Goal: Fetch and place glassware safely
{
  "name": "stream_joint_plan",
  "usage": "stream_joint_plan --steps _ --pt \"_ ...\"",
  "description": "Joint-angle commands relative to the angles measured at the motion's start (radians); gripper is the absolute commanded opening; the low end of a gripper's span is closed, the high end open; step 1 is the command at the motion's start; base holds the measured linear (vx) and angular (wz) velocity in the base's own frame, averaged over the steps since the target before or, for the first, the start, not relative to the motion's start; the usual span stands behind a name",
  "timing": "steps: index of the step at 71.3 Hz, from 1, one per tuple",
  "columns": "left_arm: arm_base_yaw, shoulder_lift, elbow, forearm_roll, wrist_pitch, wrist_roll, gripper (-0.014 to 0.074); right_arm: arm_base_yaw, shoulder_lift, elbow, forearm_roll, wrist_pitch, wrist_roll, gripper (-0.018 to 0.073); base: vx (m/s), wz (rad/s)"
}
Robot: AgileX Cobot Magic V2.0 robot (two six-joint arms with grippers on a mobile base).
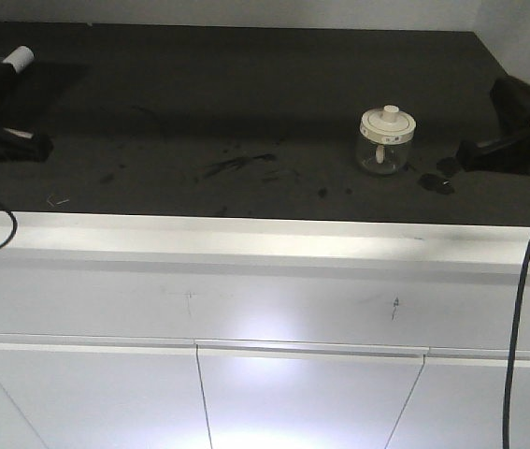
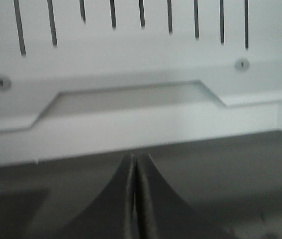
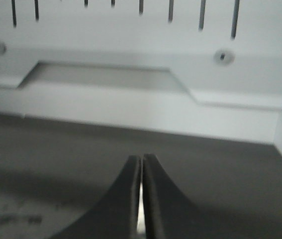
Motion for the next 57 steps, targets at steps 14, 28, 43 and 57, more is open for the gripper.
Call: stream_joint_plan --steps 14,28,43,57 --pt "-0.002 -0.037 0.113 -0.016 -0.118 -0.013 -0.0007 -0.003 -0.024 0.069 -0.065 -0.079 -0.002 -0.0001 0.0 0.0" --pt "-0.002 -0.037 0.143 -0.016 -0.152 -0.013 -0.0007 -0.003 -0.024 0.072 -0.094 -0.079 -0.002 0.0003 0.0 0.0" --pt "-0.002 -0.037 0.143 -0.016 -0.152 -0.013 -0.0003 -0.003 -0.024 0.072 -0.094 -0.076 0.002 0.0149 0.0 0.0" --pt "-0.002 -0.037 0.143 -0.016 -0.152 -0.013 0.0002 -0.003 -0.023 0.072 -0.094 -0.075 0.0 0.0471 0.0 0.0"
